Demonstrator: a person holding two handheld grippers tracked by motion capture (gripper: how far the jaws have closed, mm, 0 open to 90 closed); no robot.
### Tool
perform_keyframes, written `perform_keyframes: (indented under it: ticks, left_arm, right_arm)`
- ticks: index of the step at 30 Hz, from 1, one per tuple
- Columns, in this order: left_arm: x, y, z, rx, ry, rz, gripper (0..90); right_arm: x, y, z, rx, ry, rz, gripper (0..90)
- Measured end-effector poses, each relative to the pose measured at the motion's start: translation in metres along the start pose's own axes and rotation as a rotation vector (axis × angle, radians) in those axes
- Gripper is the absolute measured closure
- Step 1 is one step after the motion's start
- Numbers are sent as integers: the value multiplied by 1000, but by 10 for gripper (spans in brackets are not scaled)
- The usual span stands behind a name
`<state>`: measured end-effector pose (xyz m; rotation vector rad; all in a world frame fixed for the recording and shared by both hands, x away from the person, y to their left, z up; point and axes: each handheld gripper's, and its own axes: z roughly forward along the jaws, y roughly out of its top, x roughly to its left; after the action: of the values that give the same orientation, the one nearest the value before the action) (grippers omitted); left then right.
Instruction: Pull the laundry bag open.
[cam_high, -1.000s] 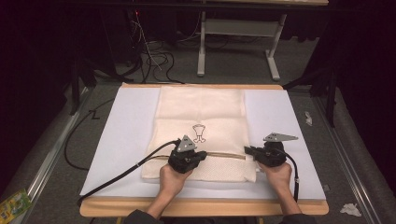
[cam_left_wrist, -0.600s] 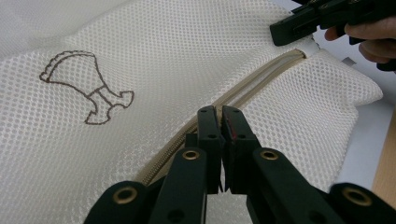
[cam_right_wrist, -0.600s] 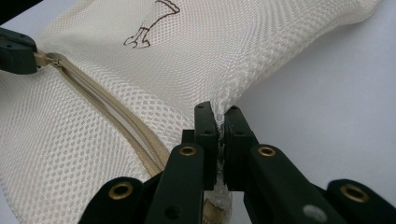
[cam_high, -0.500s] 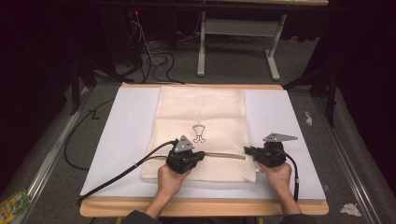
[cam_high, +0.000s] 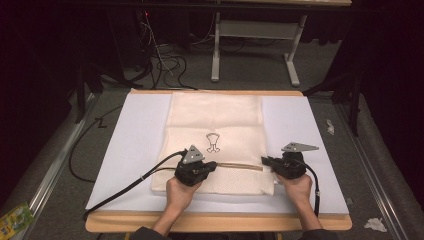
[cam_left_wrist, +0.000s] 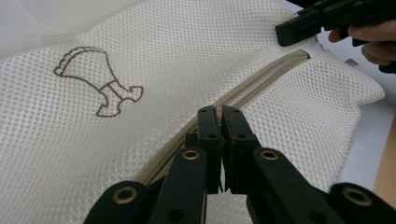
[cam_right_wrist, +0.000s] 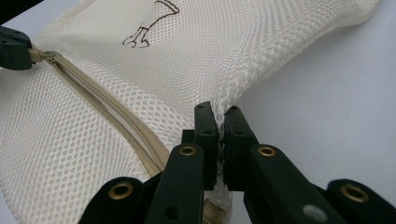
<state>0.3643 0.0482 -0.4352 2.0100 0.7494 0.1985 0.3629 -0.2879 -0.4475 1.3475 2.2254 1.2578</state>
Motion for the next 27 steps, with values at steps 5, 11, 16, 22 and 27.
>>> perform_keyframes:
  ticks: [5, 11, 16, 22, 27]
  left_arm:
    - [0, -1, 0, 0, 1, -1, 871]
    - [1, -1, 0, 3, -2, -6, 872]
    - [3, 1, -1, 12, -3, -8, 872]
    - [1, 0, -3, 9, 3, -3, 872]
    - [2, 1, -3, 6, -1, -1, 872]
  right_arm:
    - [1, 1, 0, -1, 0, -4, 879]
    - [0, 1, 0, 0, 2, -4, 879]
    - [0, 2, -1, 1, 0, -5, 879]
    - [1, 1, 0, -8, 3, -8, 879]
    - [1, 1, -1, -14, 4, -8, 879]
